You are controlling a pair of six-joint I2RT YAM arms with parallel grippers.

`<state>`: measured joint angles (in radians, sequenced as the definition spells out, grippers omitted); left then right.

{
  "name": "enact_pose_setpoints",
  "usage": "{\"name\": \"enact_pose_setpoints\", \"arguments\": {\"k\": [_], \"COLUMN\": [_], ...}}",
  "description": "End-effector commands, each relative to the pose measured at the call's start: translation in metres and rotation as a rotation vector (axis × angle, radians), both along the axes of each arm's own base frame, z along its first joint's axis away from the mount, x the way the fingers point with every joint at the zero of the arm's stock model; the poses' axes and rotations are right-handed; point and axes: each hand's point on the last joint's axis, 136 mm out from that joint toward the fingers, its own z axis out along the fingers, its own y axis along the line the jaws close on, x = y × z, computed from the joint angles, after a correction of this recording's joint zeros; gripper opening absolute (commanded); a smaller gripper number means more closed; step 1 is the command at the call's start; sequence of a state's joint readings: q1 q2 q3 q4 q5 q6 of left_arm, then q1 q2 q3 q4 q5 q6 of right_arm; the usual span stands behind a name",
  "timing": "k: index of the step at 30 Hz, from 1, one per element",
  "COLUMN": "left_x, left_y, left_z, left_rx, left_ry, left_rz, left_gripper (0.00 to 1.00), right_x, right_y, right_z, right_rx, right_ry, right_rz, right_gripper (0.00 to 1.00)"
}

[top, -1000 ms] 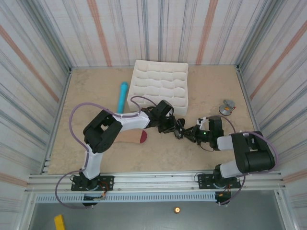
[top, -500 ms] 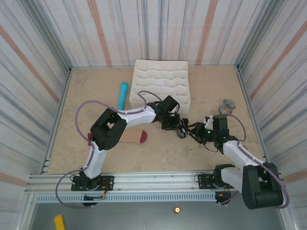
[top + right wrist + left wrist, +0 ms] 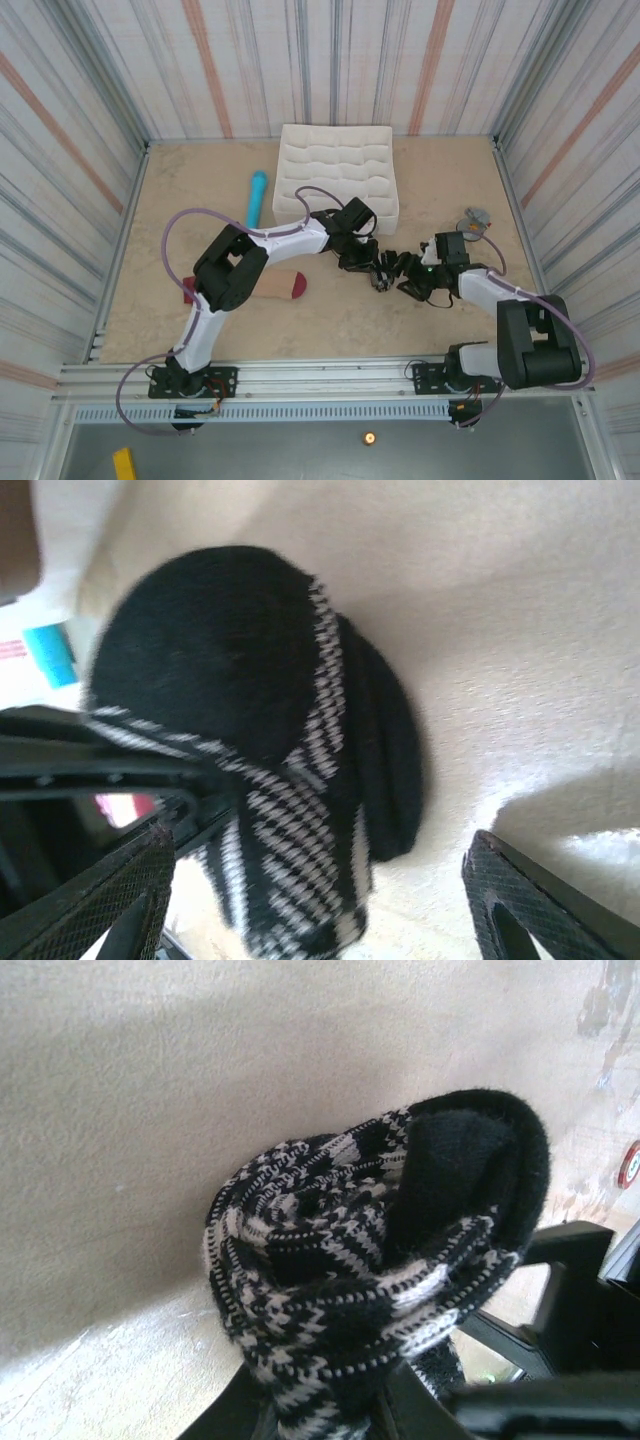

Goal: Roll the socks

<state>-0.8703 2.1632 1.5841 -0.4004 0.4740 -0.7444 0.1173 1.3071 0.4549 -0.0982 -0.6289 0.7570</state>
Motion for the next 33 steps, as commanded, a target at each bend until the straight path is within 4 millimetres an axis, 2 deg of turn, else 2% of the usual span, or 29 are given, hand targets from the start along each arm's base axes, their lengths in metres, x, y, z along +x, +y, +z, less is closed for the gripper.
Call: {"name": "enact_pose_setpoints", "arguments": {"k": [1, 7, 12, 17, 20, 23, 25, 33], "left_x": [-0.02, -0.019, -0.02, -0.019, -0.019, -0.019, -0.018, -0.008], "left_y": [0.023, 0.023, 0.023, 0.023, 0.023, 0.028, 0.033, 0.045], "left_z": [-0.039, -0.042, -0.045, -0.045, -0.044, -0.039, -0.036, -0.027], "left_rx": [0.121, 0.118, 0.12, 0.119, 0.12, 0.12, 0.108, 0.02], "left_ry": [0.088, 0.104, 0.11, 0.108, 0.111, 0.11, 0.118, 0.12], "left_rz": [-0.041, -0.037, -0.03, -0.024, -0.021, 0.002, 0.029, 0.122], "left_gripper": [0.18, 0.18, 0.21, 0.24, 0.32, 0.47, 0.52, 0.54], "right_x": [0.003, -0.002, -0.011, -0.019, -0.021, -0.021, -0.021, -0.019], "right_y": [-0.003, 0.001, 0.006, 0.01, 0.011, 0.008, 0.007, 0.004], "right_z": [-0.011, -0.023, -0.036, -0.047, -0.05, -0.049, -0.048, -0.042], "right_rx": [-0.043, -0.073, -0.078, -0.104, -0.114, -0.127, -0.14, -0.174], "right_ry": [-0.015, -0.003, 0.027, 0.052, 0.057, 0.056, 0.053, 0.048], "right_rz": [0.023, 0.042, 0.052, 0.062, 0.062, 0.055, 0.053, 0.058], "right_gripper": [0.78, 0.71, 0.49, 0.32, 0.21, 0.17, 0.17, 0.18]}}
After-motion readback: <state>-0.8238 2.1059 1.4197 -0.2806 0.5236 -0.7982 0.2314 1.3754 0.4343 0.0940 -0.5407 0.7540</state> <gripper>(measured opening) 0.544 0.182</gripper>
